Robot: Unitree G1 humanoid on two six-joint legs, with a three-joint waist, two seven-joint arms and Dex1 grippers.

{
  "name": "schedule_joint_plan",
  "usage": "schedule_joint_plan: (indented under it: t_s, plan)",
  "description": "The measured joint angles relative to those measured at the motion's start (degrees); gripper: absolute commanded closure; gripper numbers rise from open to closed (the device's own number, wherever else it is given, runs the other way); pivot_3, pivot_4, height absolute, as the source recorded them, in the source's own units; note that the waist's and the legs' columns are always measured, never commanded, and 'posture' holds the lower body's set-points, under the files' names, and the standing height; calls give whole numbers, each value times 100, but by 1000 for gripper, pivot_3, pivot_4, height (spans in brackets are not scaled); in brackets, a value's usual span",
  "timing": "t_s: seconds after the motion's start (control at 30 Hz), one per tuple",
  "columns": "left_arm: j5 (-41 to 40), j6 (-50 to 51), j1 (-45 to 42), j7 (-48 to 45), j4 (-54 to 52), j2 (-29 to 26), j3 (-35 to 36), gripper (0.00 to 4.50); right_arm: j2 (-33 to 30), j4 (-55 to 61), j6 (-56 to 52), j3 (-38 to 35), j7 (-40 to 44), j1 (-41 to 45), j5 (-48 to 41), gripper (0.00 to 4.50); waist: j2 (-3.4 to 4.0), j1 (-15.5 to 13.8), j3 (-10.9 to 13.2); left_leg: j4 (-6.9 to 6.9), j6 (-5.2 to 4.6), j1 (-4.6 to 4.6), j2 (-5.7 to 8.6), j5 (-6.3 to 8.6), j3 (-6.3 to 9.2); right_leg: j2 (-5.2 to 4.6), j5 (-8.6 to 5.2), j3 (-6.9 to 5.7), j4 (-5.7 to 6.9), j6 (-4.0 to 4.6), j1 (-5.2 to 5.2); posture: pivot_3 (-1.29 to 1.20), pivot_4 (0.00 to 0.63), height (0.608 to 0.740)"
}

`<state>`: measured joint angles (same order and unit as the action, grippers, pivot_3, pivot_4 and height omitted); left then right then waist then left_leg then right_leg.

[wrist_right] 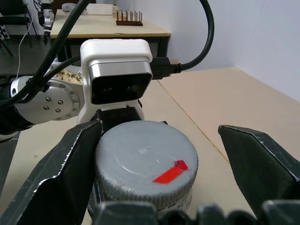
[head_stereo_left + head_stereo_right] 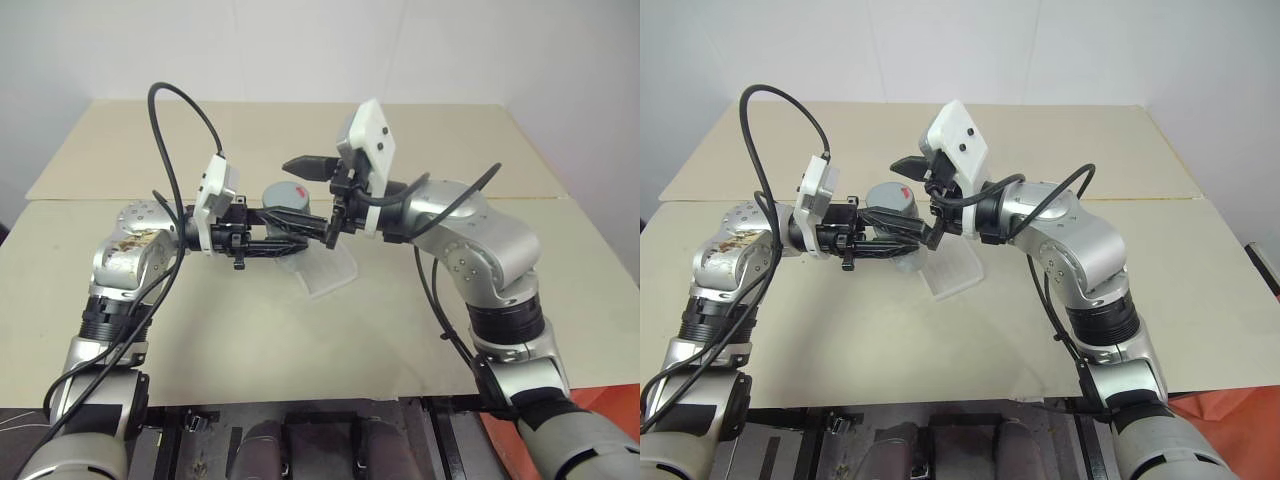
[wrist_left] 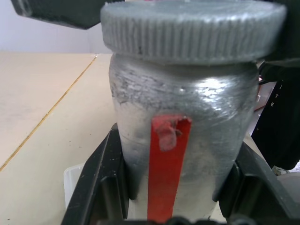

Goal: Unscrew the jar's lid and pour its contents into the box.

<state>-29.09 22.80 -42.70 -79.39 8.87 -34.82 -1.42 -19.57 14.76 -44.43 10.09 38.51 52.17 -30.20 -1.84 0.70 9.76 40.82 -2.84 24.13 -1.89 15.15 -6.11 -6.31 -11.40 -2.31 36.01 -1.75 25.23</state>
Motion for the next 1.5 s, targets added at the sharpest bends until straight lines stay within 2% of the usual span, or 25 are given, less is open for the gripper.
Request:
schedule_joint_plan:
  t_s: [0.57,0.7,1.13,1.3,1.5]
  plan:
    - [86,2,-11,104,144,-43,20,2553,-643,-65,47,-190,307,-122,-276,16,0,0,0,0,-2,0,0,1,1,0,0,0,-1,0,0,0,150,740]
    - [63,-23,-10,-45,128,-120,47,2553,-882,-272,49,-551,180,-183,-164,16,0,-25,0,0,-3,0,3,2,-4,-3,0,0,-2,0,-2,0,150,740]
    - [72,-41,-11,-106,105,-87,22,2553,-1148,7,49,-702,521,-572,-268,16,0,-6,0,-1,-6,1,1,4,0,-1,0,1,-4,0,0,0,150,740]
    - [92,-120,-10,-27,107,-7,21,2553,-1111,405,13,-821,646,-571,-621,16,0,-5,0,0,-7,1,0,4,2,-1,0,1,-3,0,0,0,150,740]
    - [125,-140,-10,9,108,102,-2,2553,-665,502,-144,-560,455,-398,-704,16,0,10,0,1,-4,-1,-1,2,2,0,0,1,1,0,1,0,150,740]
